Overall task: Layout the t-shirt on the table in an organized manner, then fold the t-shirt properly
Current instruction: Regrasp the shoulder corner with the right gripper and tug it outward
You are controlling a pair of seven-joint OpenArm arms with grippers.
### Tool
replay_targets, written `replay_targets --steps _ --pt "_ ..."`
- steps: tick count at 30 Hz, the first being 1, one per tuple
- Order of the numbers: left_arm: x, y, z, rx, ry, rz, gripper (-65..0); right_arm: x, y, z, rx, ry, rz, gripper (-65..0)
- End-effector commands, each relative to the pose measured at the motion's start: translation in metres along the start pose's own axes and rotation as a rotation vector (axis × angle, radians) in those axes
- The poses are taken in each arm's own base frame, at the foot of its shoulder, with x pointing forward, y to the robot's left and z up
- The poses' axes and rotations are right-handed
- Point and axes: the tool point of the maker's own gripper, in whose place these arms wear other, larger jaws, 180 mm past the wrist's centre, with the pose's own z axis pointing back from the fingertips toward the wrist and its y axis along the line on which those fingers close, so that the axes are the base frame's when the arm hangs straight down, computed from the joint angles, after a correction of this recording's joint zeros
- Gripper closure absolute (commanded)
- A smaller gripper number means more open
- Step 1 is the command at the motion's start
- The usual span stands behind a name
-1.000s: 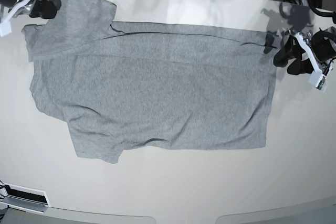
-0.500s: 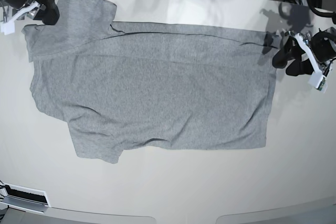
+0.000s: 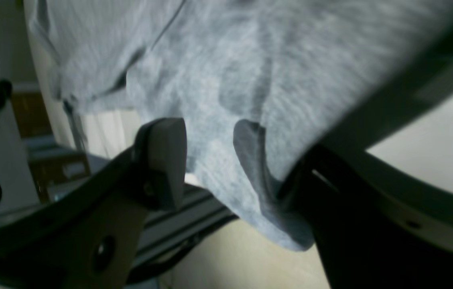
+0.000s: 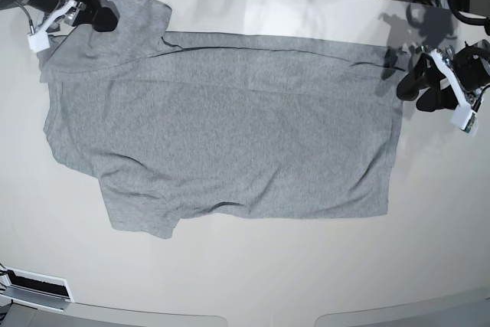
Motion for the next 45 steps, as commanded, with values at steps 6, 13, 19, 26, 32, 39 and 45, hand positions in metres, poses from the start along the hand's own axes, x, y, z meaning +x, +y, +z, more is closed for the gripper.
replay_targets --steps 6,13,19,26,32,39,45 --pt "0.014 0.002 0.005 -0.002 -0.039 -0.018 -33.6 -0.004 0.007 0.011 -0.033 0.094 0.093 -36.2" --pt "0.016 0.002 0.005 -0.002 -0.050 -0.017 -33.6 0.002 0.014 0.018 -0.036 0.055 0.129 -31.3" --pt "0.017 0.002 0.005 -0.002 -0.054 -0.018 -33.6 0.015 0.015 0.017 -0.034 0.006 0.139 0.0" --pt "0.017 0.002 0.005 -0.002 -0.052 -0.018 -33.6 0.028 0.047 0.027 0.099 0.014 0.184 0.0" --pt "0.015 0.002 0.005 -0.002 -0.046 -0.018 -33.6 0.058 0.092 0.036 0.187 -0.082 0.319 0.0" --pt "0.015 0.002 0.005 -0.002 -0.046 -0.018 -33.6 0.102 0.115 0.033 0.215 -0.166 0.414 0.0" --pt "0.015 0.002 0.005 -0.002 -0.044 -0.018 -33.6 0.118 0.106 0.028 0.123 -0.158 0.460 0.0"
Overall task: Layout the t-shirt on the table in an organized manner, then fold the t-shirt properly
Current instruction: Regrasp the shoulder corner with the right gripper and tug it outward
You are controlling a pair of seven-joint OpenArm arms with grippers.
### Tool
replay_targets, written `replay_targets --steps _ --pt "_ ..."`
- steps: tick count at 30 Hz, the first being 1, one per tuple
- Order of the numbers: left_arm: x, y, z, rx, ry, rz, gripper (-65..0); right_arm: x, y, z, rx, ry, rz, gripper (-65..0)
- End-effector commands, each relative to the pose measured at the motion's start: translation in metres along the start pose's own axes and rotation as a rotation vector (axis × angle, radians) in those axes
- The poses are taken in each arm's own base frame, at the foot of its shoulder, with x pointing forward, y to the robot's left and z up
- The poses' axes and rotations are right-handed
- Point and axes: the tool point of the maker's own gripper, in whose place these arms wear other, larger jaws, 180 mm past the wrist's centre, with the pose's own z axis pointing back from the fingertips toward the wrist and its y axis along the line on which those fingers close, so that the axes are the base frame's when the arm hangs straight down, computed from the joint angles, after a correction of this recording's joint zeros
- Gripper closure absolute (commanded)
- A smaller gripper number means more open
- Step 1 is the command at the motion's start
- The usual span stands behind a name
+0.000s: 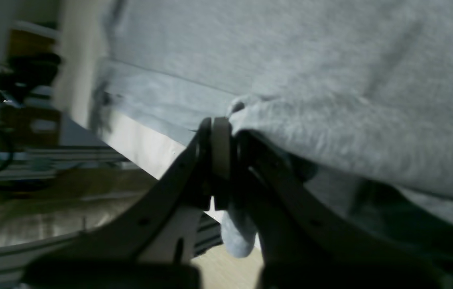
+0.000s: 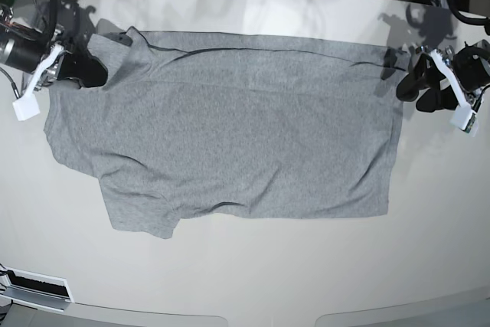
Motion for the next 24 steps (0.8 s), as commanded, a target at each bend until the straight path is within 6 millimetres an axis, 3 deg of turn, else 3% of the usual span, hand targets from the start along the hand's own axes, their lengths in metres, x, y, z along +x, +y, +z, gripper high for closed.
replay_targets --steps 1,13,18,24 --pt "0.014 0.002 0.005 -0.002 -0.037 -0.018 -33.6 0.018 0.001 0.004 -0.003 -0.055 0.034 0.0" --pt "0.012 0.002 0.005 -0.003 -0.028 -0.017 -33.6 0.038 -0.034 0.007 -0.211 -0.173 0.083 0.0" --pt "0.011 0.002 0.005 -0.003 -0.024 -0.017 -33.6 0.048 -0.040 0.009 -0.260 -0.239 0.109 0.0" --pt "0.010 0.002 0.005 -0.003 -0.021 -0.017 -33.6 0.046 -0.045 0.008 -0.292 -0.236 0.119 0.0"
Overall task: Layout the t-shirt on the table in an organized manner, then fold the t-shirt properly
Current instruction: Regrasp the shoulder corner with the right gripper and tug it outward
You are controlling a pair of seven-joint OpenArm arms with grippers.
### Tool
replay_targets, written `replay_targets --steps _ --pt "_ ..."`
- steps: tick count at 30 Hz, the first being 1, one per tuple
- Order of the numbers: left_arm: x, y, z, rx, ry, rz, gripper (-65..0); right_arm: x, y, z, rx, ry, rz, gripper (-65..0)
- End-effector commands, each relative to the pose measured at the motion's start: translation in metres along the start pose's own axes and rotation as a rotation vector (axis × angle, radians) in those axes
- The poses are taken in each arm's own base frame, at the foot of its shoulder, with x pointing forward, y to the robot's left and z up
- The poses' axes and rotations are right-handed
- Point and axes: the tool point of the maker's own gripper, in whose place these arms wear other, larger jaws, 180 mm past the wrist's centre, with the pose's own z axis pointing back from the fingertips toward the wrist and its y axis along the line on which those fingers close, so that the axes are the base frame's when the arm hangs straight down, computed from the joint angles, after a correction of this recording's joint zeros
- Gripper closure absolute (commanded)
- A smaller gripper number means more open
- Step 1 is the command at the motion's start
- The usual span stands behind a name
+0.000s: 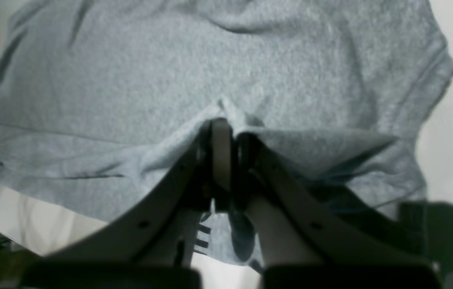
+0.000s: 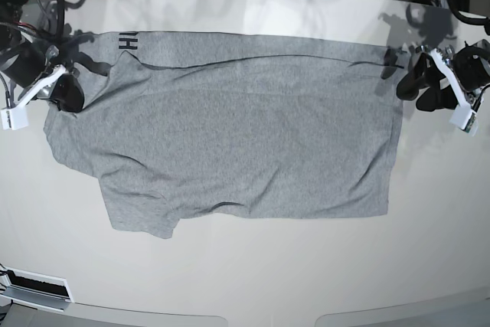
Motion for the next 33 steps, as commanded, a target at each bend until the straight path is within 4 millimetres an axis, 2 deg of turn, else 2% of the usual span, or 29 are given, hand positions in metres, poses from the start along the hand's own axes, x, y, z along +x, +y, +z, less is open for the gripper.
replay_targets --steps 1,9,10,13,14,15,17,20,23,28,29,30,33 --pt "0.012 0.002 0.005 -0.003 -0.031 -0.017 -33.6 0.017 0.000 0.003 0.004 -0.056 0.026 0.0" --pt "0.012 0.002 0.005 -0.002 -0.031 -0.017 -33.6 0.019 -0.016 0.004 -0.087 -0.061 0.058 0.0" --pt "0.012 0.002 0.005 -0.002 -0.031 -0.017 -33.6 0.022 -0.018 0.004 -0.097 -0.067 0.067 -2.7" --pt "0.012 0.002 0.005 -0.002 -0.030 -0.017 -33.6 0.031 -0.033 0.004 -0.184 -0.085 0.046 -28.3" --pt "0.011 0.002 0.005 -0.002 -0.027 -0.017 -33.6 0.034 -0.041 0.004 -0.230 -0.087 0.024 -34.8" --pt "0.011 0.002 0.005 -0.002 -0.022 -0.017 -33.6 0.037 -0.048 0.004 -0.267 -0.088 0.013 -39.2" --pt "0.010 0.002 0.005 -0.002 -0.019 -0.017 -33.6 0.043 -0.055 0.004 -0.309 -0.084 0.024 -41.6" --pt "0.009 0.002 0.005 -0.002 -0.016 -0.017 -33.6 0.048 -0.055 0.003 -0.311 -0.079 0.033 -41.6" --pt "0.008 0.002 0.005 -0.002 -0.007 -0.017 -33.6 0.044 -0.049 0.000 -0.273 -0.031 0.030 -41.6" --pt "0.005 0.002 0.005 -0.002 0.006 -0.017 -33.6 0.039 -0.004 -0.007 -0.021 -0.016 0.088 -40.8" --pt "0.005 0.002 0.005 -0.002 0.006 -0.017 -33.6 0.039 0.001 -0.007 0.001 -0.018 0.077 -37.1" --pt "0.005 0.002 0.005 -0.002 0.006 -0.017 -33.6 0.038 0.002 -0.008 0.007 -0.014 0.073 -30.8" --pt "0.007 0.002 0.005 -0.002 0.000 -0.017 -33.6 0.033 0.002 -0.011 -0.003 0.016 0.093 -1.4"
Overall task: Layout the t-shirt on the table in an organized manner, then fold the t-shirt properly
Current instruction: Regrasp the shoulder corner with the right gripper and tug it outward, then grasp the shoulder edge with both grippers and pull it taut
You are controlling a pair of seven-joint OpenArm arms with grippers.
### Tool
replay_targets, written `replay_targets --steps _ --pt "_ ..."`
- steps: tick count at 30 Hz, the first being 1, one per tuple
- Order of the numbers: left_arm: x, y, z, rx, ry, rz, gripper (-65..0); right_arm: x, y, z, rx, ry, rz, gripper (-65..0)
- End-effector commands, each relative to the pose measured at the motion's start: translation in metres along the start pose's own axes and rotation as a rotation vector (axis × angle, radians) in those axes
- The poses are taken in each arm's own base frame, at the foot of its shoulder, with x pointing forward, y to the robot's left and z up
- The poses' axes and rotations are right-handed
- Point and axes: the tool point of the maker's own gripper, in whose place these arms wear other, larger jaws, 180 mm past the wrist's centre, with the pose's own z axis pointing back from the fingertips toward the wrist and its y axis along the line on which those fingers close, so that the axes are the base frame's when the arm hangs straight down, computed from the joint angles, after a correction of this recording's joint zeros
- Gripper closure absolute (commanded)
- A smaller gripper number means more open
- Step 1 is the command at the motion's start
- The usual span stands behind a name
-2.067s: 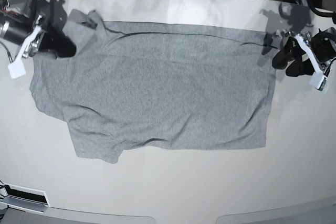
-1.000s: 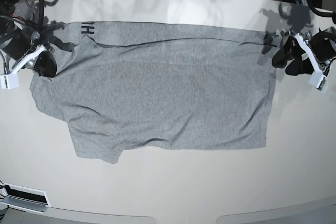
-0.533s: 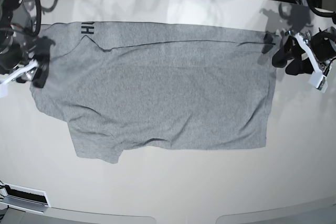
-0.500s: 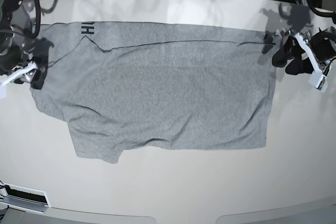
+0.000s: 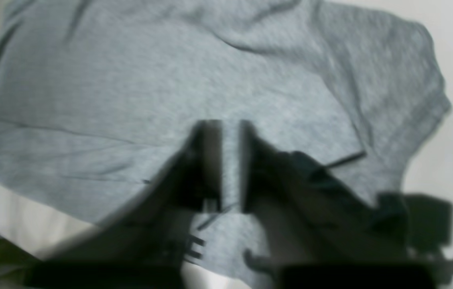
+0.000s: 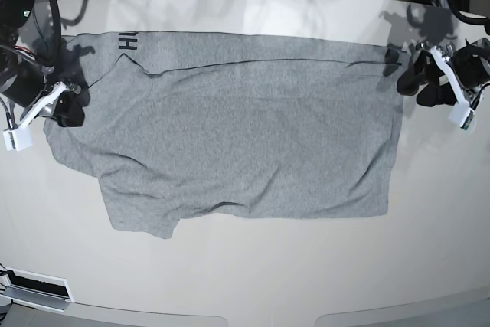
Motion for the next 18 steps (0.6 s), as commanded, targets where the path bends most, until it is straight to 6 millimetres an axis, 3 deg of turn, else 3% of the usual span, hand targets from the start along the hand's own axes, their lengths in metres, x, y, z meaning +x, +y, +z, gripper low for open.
replay_targets --steps 1,4,6,12,18 --pt "0.017 0.002 0.005 -0.001 -0.060 -0.003 -33.6 0.014 0.002 0.001 0.003 -0.034 0.038 0.0" --pt "0.030 0.005 0.005 0.013 -0.137 0.127 -33.6 0.004 0.012 -0.010 0.016 0.033 0.094 0.0" --pt "0.031 0.003 0.000 0.016 -0.142 0.124 -33.6 -0.005 0.016 -0.017 0.010 0.088 0.136 0.0" --pt "0.015 -0.037 -0.010 -0.141 -0.102 0.005 -33.6 -0.042 0.018 -0.026 -0.035 0.212 0.246 0.0" --pt "0.012 -0.032 -0.011 -0.117 -0.088 0.026 -33.6 -0.060 0.010 -0.019 -0.068 0.261 0.276 0.0"
